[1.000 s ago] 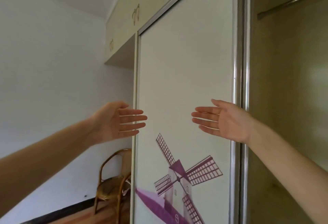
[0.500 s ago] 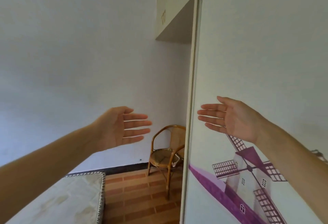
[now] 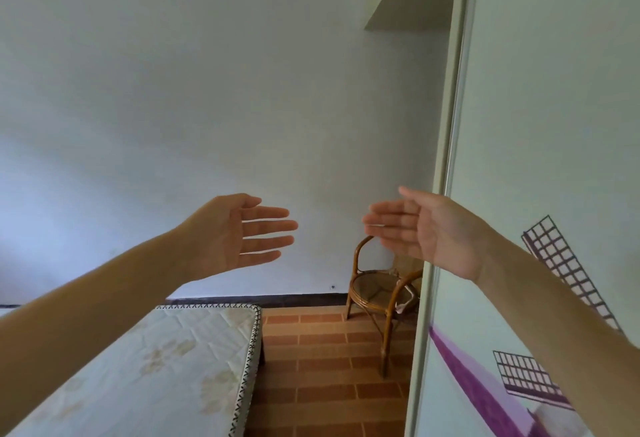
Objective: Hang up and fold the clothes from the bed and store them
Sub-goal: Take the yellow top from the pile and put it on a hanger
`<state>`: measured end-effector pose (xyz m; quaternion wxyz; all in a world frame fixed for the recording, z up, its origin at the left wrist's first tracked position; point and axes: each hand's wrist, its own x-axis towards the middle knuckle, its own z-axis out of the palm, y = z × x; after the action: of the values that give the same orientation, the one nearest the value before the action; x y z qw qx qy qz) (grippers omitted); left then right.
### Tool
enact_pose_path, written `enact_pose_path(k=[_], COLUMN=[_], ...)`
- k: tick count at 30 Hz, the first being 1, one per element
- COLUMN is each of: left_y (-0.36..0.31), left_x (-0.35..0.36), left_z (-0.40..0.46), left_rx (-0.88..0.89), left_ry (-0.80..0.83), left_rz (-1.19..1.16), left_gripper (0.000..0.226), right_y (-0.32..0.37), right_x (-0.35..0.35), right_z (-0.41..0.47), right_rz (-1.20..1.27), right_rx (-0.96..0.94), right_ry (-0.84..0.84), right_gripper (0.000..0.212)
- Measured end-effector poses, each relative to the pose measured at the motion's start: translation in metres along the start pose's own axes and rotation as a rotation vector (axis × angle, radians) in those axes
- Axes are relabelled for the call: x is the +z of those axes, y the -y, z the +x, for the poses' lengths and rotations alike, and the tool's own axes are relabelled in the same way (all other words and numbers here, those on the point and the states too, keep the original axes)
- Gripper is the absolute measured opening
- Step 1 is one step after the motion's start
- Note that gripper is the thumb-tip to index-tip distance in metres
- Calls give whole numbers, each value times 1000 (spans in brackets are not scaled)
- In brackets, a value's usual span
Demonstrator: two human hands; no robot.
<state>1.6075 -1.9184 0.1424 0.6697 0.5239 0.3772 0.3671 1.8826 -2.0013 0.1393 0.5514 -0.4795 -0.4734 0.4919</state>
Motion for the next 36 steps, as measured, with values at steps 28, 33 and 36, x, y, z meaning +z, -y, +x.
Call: enact_pose_path(k=[28,33,36], left_y=[35,40,48], left_x=[-133,-151,-155], left_z=[324,386,429], left_rx=[-99,-128,-148], left_ry=[-14,-28,-45], left_rz=[4,-3,-13], left_gripper=[42,41,41], right_y=[-94,-122,-139], right_x=[-47,-50,-61], right_z=[334,400,446], right_rz=[34,47,52], right_rx=[209,267,290], right_ry=[-41,-34,-26], right_gripper=[45,46,45])
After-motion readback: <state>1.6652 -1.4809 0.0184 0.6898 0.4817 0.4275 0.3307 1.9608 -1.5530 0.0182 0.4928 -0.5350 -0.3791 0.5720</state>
